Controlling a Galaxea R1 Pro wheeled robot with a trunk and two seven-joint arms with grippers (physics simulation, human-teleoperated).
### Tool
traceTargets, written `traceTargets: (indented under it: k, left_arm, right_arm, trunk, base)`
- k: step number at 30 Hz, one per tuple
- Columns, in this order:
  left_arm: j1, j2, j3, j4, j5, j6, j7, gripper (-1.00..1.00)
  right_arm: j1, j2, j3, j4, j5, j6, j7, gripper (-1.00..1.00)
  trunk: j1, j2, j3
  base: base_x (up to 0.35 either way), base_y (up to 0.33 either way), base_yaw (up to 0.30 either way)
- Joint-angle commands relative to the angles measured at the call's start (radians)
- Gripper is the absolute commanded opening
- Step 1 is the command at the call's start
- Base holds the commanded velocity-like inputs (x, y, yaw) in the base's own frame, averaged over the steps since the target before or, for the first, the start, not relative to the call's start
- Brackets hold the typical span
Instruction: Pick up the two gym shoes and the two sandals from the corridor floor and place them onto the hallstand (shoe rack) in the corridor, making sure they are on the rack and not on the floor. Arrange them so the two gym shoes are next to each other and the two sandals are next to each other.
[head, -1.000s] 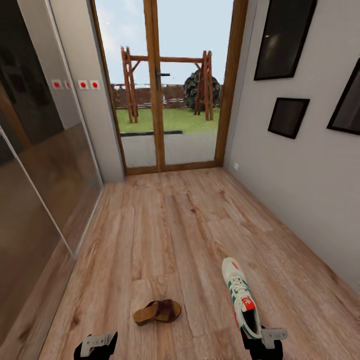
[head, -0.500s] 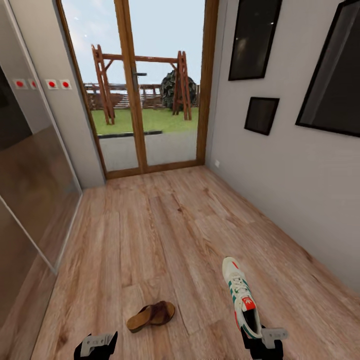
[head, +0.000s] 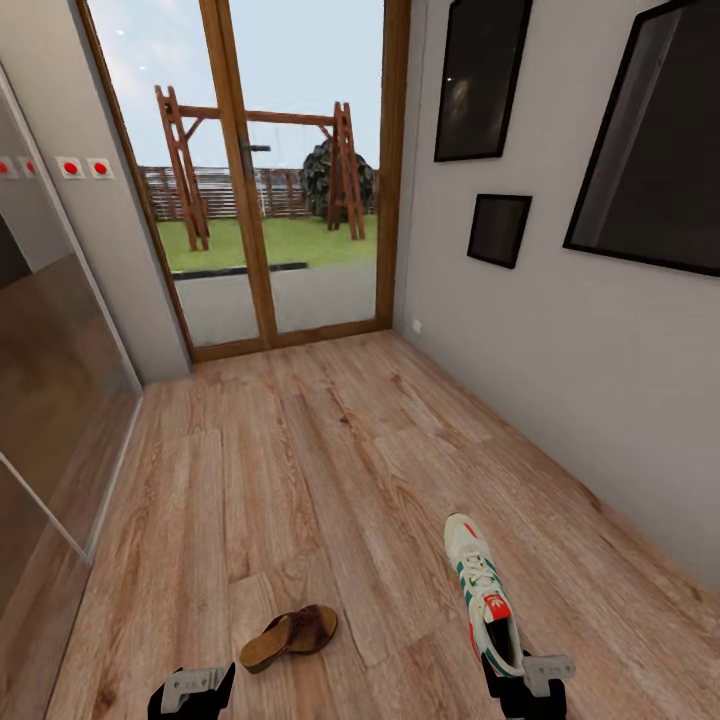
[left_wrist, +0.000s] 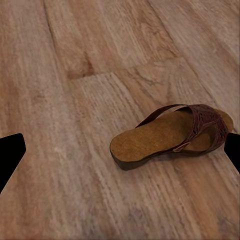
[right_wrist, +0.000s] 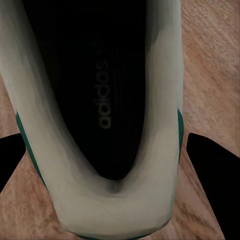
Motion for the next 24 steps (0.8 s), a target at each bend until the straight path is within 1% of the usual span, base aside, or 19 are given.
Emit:
traceTargets:
  k: [1,16,19,24]
  left_arm:
    - [-0.001,-0.001,0.007,0.001,-0.003,-0.002,-0.009,1.00]
    - [-0.001,0.001,0.007,0.000,0.002,-0.002,-0.009,1.00]
    - [-0.001,0.001,0.007,0.000,0.003,-0.002,-0.009,1.00]
    - [-0.001,0.001,0.007,0.001,0.003,-0.002,-0.009,1.00]
  right_arm:
    - [-0.001,0.001,-0.009,0.001,0.008,-0.004,0.006,-1.00]
    - [-0.001,0.001,-0.008,-0.001,0.008,-0.004,0.007,-1.00]
    - [-0.001,0.002,-0.008,0.000,0.008,-0.004,0.007,-1.00]
    - [-0.001,0.002,-0.007,0.000,0.008,-0.004,0.007,-1.00]
  trunk:
    - [0.000,0.000,-0.001]
    - [0.000,0.000,-0.001]
    - [0.000,0.000,-0.001]
    - [0.000,0.000,-0.001]
  base:
    - [0.000,0.000,-0.010]
    - [0.009,0.003,-0.002]
    - [0.118,0.104,0.000]
    - [0.173,0.197,0.000]
